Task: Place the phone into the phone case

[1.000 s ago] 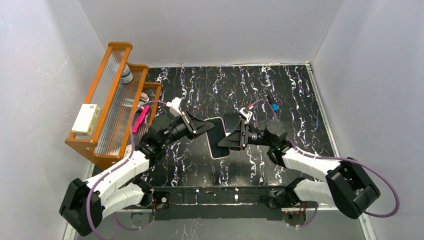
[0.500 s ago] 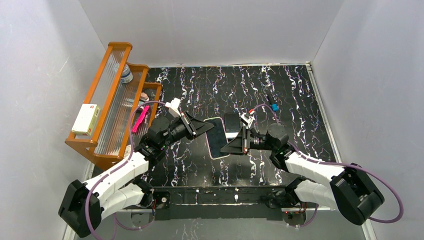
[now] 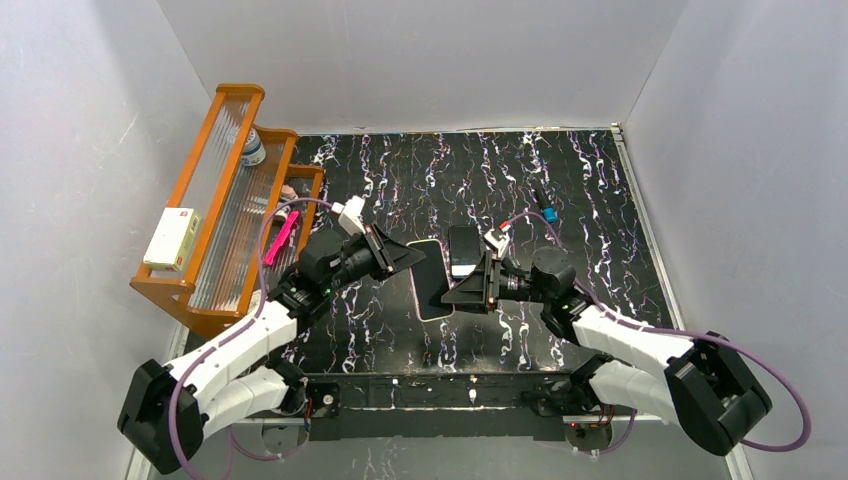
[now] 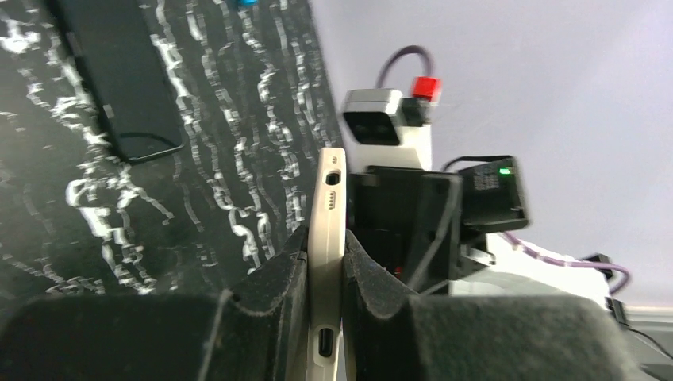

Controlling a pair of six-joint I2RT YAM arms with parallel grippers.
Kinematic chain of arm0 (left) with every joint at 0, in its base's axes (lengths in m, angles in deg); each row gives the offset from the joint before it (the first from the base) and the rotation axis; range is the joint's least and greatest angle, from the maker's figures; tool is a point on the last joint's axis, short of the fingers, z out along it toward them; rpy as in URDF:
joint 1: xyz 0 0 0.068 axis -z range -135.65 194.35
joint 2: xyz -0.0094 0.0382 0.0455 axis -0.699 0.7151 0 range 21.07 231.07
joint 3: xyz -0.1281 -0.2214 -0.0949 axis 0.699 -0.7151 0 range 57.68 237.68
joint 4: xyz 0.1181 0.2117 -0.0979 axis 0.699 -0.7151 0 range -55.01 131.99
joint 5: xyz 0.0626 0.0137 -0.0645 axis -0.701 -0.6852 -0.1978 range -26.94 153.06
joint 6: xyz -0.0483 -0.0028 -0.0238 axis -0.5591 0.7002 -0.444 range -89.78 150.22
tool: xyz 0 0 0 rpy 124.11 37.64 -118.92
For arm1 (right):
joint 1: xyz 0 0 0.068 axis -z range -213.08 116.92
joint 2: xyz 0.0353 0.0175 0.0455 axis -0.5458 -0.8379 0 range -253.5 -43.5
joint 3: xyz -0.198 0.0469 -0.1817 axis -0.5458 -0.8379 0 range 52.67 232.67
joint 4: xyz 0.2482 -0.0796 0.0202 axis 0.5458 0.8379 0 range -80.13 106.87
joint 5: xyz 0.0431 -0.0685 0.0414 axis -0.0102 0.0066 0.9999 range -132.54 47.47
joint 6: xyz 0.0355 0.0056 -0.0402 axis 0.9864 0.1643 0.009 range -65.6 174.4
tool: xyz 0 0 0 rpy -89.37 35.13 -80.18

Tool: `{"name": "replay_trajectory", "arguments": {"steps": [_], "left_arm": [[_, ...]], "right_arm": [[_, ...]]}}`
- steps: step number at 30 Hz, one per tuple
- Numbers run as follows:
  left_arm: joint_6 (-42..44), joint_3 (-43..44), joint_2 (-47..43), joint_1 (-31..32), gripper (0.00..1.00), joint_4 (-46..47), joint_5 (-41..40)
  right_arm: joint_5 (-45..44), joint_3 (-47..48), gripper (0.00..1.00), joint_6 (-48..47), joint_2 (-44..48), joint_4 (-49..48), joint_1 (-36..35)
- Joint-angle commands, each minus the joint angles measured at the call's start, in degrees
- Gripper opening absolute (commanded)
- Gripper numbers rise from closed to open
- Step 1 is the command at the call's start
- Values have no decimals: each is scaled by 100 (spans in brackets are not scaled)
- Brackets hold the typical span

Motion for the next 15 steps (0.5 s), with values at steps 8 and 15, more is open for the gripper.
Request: {"name": "replay_trajectory", "arguments": {"steps": [8, 15], "left_arm": [[814, 664, 1394, -67, 0, -843, 398], [1610, 1687, 2850, -180, 0, -1360, 579]], "right_arm": [[-1405, 921, 99, -1751, 1385, 3074, 48], [-1825, 1060, 99, -2060, 1705, 3734, 49]]}}
